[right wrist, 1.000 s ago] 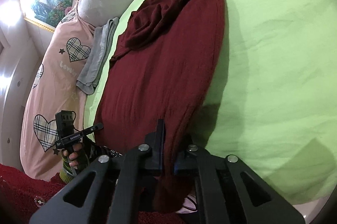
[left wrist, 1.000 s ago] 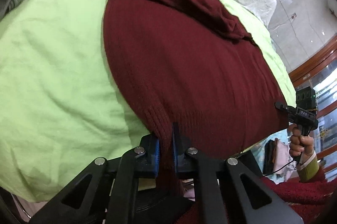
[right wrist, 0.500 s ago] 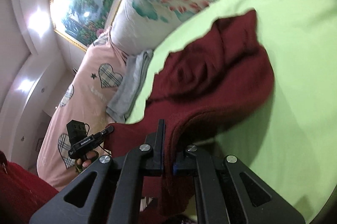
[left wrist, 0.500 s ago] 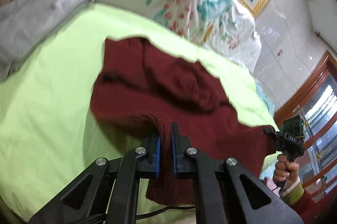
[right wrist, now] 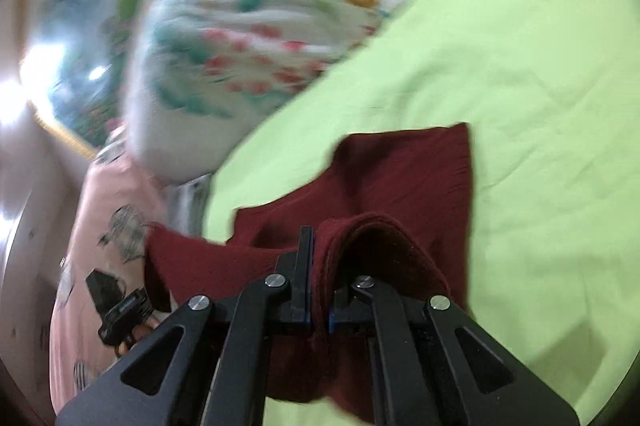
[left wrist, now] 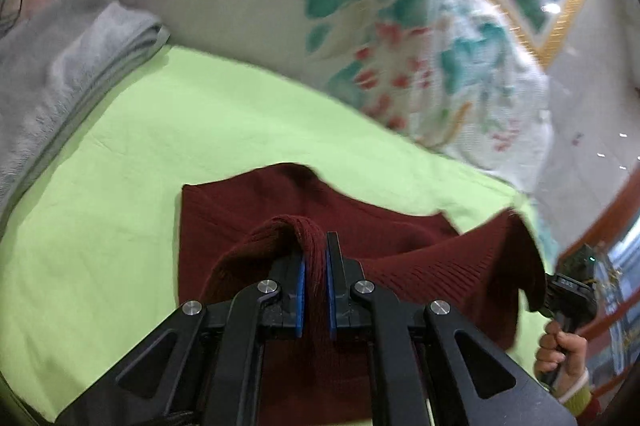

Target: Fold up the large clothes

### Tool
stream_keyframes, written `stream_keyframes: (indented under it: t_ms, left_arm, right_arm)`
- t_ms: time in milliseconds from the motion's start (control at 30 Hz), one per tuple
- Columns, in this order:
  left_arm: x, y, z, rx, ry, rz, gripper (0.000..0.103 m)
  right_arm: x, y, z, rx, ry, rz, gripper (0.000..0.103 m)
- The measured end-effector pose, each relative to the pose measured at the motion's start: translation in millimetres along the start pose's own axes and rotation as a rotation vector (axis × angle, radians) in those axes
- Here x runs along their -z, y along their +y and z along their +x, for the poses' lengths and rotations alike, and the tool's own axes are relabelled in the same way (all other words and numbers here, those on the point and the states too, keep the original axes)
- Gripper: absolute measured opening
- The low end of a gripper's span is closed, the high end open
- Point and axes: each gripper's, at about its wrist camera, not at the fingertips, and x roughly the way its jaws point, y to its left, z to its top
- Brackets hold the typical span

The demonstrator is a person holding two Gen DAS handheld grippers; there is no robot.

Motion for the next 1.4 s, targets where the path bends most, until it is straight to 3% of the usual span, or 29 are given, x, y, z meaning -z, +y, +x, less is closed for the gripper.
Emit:
stream_keyframes:
  t_ms: [133, 267, 433, 533, 667, 800, 933, 1133, 1300, 1400]
  left_arm:
    - [-1.2, 16.7, 54.3, -0.070, 0.082, -0.022, 0.007]
    - [4.0, 29.9, 79.1, -0.087, 0.132, -0.021, 0.008]
    - [11.7, 35.5, 56.6, -0.050, 0.117, -0.058, 0.017]
    - [24.9, 20.5, 27.2, -0.021, 0.087, -0.054, 0.026]
    - [55.9, -12.6, 0.9, 0.084, 0.090, -0.006, 0.026]
    - [72.2, -48.7, 14.5, 0.135, 0.144, 0.069, 0.026]
    - [59.7, -55.1, 46.8, 0.035, 0.169, 0.120, 0.026]
    - [18.8, -3.1, 71.8, -0.139, 0.131, 0.038, 0.027]
    - [-1.6, 48.9, 60.8, -0.203, 0.074, -0.109, 0.025]
    - [1.8, 60.9, 44.4, -0.181, 0.055, -0.169, 0.025]
  right_arm:
    - [-3.8, -24.9, 37.1, 0.096, 0.053, 0.045, 0.006]
    - [-2.7, -36.9, 42.8, 0.081, 0.051, 0.074, 0.006]
    - [0.7, -30.3, 27.6, 0.094, 0.033, 0.066, 0.012]
    - [6.6, -16.3, 6.7, 0.111, -0.038, 0.026, 0.038]
    - [28.0, 6.8, -14.2, 0.088, -0.098, -0.043, 0.040]
    - [57.6, 44.8, 13.9, 0.036, 0.026, -0.197, 0.040]
    - [58.2, 52.2, 43.1, 0.128, 0.078, -0.278, 0.040]
    - [11.2, 1.2, 43.6, 0.248, -0.019, -0.124, 0.040]
    - [-3.7, -15.5, 17.3, 0.262, -0.102, -0.040, 0.040]
    - [8.6, -3.2, 8.4, 0.249, -0.117, -0.059, 0.040]
